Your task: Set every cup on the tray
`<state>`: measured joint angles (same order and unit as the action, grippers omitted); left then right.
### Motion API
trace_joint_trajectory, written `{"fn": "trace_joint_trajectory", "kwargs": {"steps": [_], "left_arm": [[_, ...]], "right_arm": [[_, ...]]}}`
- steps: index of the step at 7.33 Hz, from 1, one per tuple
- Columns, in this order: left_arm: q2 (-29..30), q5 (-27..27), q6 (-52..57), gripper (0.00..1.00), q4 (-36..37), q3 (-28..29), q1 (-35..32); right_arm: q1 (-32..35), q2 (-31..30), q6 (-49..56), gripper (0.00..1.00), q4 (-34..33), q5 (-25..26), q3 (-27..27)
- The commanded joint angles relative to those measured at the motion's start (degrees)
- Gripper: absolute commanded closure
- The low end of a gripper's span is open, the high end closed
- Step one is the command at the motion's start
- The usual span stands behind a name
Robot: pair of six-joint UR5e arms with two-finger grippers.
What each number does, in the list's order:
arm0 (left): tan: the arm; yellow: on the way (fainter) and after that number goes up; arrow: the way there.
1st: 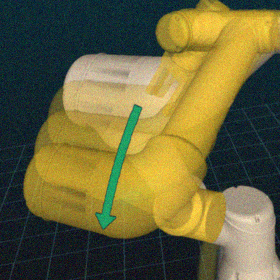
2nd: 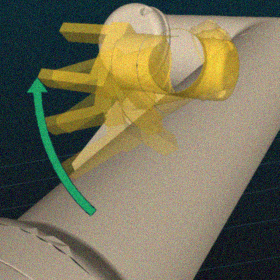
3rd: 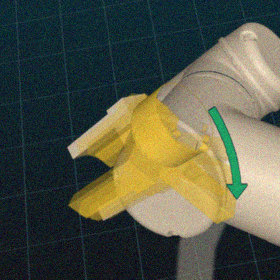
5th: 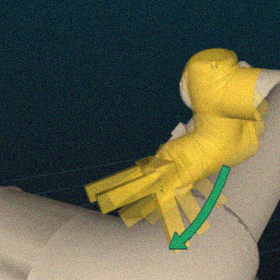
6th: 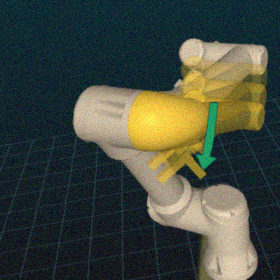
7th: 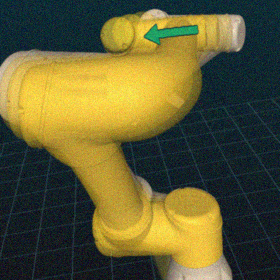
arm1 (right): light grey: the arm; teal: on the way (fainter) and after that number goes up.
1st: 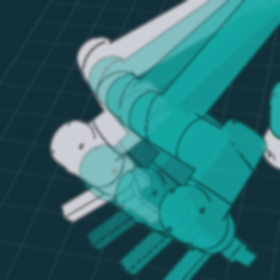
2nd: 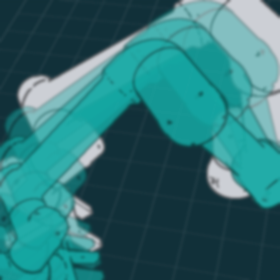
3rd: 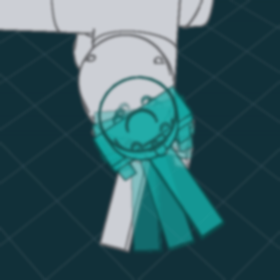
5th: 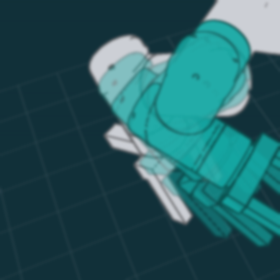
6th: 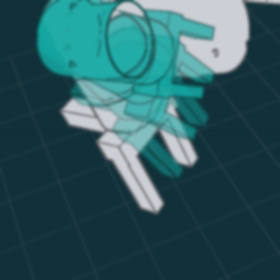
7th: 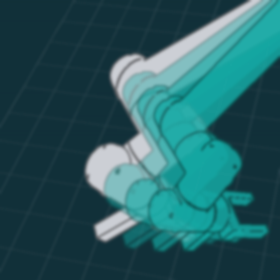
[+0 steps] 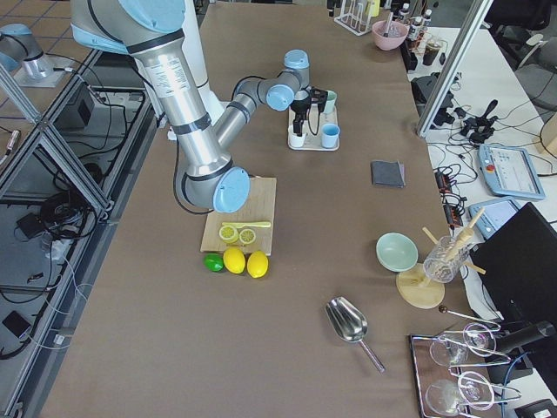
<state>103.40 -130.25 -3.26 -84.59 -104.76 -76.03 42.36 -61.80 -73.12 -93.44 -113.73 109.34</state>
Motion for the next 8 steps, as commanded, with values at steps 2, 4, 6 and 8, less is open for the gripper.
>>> {"fn": "trace_joint_trajectory", "kwargs": {"steps": [2, 4, 6, 8], "left_arm": [[-5.92, -0.61, 16.03, 0.02, 0.13, 4.79, -12.35], [-9.33, -1.76, 27.39, 0.02, 0.30, 11.21, -16.50], [-12.23, -2.10, 27.35, 0.02, -0.83, 12.39, -21.66], [-12.60, -3.17, 27.26, 0.02, 0.39, 13.26, -22.05]], "right_arm": [[15.59, -7.34, 24.08, 0.00, -3.06, -9.44, 1.58], [28.50, -13.33, 45.40, 0.00, -6.11, -15.26, -0.69], [39.25, -13.79, 68.53, 0.00, -17.43, -17.05, -4.29], [43.24, -23.32, 79.60, 0.00, -17.66, -16.88, -6.86]]}}
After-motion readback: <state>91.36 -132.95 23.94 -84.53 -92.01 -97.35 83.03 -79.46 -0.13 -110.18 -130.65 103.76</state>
